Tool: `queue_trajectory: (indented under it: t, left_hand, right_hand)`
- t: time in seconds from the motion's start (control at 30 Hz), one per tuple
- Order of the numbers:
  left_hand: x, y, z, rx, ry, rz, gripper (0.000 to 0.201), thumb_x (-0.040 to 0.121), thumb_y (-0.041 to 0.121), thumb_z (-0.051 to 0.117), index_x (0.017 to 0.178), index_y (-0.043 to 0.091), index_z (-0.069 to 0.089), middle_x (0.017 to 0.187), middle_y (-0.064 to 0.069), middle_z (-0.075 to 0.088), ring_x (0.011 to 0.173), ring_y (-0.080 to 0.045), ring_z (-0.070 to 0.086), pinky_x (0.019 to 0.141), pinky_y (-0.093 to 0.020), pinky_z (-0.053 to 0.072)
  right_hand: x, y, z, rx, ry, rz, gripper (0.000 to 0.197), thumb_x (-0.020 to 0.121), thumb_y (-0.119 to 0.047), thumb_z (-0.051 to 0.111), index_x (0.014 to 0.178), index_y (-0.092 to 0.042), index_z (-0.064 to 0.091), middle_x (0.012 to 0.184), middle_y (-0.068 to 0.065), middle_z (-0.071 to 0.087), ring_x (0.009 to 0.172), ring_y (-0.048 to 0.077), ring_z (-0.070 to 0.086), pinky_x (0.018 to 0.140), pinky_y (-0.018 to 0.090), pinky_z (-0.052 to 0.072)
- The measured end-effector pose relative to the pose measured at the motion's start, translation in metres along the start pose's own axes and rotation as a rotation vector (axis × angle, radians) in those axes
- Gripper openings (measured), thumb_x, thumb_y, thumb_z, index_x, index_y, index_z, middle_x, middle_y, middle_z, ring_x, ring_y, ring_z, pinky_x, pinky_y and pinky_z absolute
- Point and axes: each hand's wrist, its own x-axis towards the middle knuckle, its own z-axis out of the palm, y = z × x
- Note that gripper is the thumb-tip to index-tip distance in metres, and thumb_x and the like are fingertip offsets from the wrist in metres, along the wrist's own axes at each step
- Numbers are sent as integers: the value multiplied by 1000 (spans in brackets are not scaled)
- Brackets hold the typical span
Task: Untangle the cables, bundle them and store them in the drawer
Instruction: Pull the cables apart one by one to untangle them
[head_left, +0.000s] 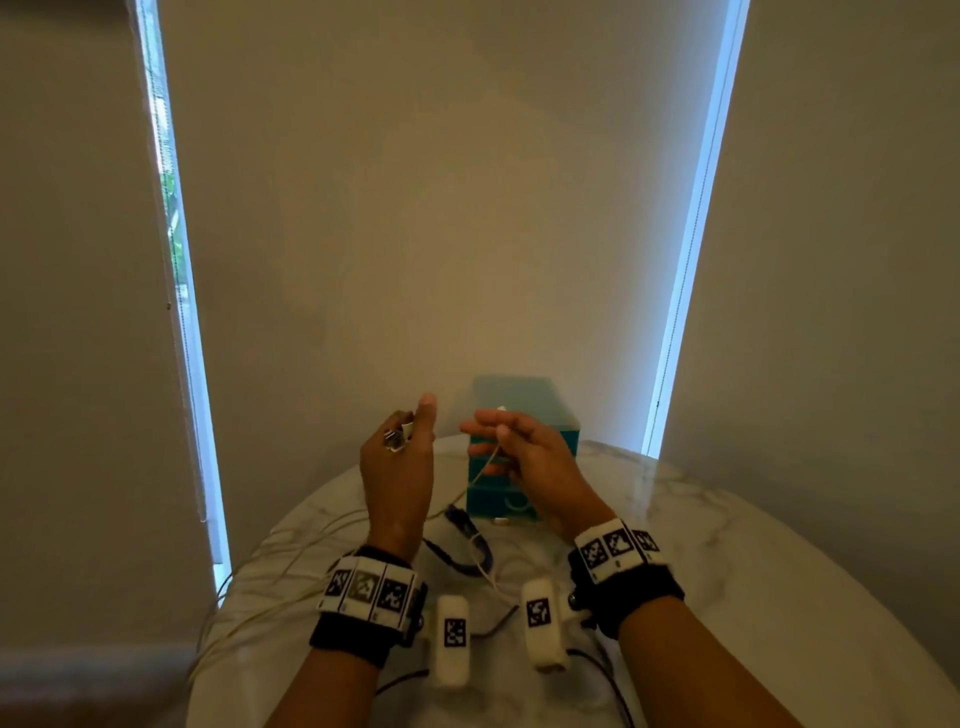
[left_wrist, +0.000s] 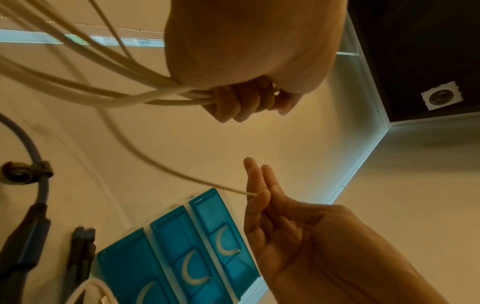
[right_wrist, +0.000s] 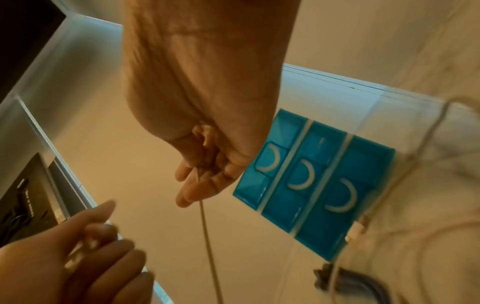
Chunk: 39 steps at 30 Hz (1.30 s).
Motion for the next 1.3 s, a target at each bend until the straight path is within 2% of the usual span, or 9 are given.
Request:
queue_trajectory:
  t: [0.13,0.23,0.33,0.43,0.63,0.83,1.0,1.2,1.3]
  left_hand:
    - [1,-7,-1,81,-84,-46,54,96,52,75,66,12,53,58,7,50,57,-8,44,65,-34,40]
    - [1,-11,1,116,-158,-177,50,86,58,82,67,19,58,52,13,48,54,-9,42,62,-32,40]
    - [-5,-18,4,80,-273,-357,51,87,68,75,73,22,59,51,9,41,48,-9,35,50,-27,33]
    - [-10,-26,6,56,-362,-448,54,86,75,69,77,25,54,55,6,35,48,-10,29,46,-26,26]
    - [-26,-18,18,85,-520,-355,45,95,58,69,62,28,62,47,13,54,38,-1,47,42,-19,36]
    - [-20,-25,16,140,-528,-235,42,87,64,77,92,22,81,86,6,81,83,-10,76,89,-47,65]
    - [-19,-21,15,45,-374,-152,34,90,47,80,102,15,81,76,13,77,58,4,62,58,-17,49]
    - [-8,-16,5,-269,-321,-188,23,94,38,74,105,17,76,73,7,60,57,-8,38,52,-24,32]
    - [-5,-14,2,-300,-382,-160,16,100,34,70,99,18,70,76,9,62,56,-8,35,51,-24,29]
  right_hand:
    - [-32,25,6,47,42,4,23,114,-12,44,135,-21,38,108,9,81,71,16,64,65,26,50]
    - [-50,40,0,110,137,26,21,114,-12,44,134,-10,36,91,6,79,60,12,54,62,25,44]
    - [-65,50,-5,152,188,38,26,113,-11,45,129,10,45,82,4,72,62,13,52,62,25,44]
    - [-71,50,-4,156,218,18,21,110,-15,56,122,2,60,99,10,79,77,20,70,66,26,51]
    - [-68,46,3,148,267,64,17,100,-15,72,113,-5,72,97,9,82,91,21,80,71,24,57]
    - [-66,46,1,207,303,87,31,96,-17,78,117,2,65,102,16,80,88,20,79,74,27,59]
    - [-71,43,7,45,221,164,30,95,-15,79,121,-2,68,98,4,78,86,8,74,68,18,55]
    - [-72,45,14,-216,-24,237,14,109,-19,59,118,-15,69,107,-9,77,96,1,70,73,17,53]
    - [-68,44,8,-200,226,88,14,111,-21,54,118,-16,65,114,-3,76,108,10,71,86,26,54]
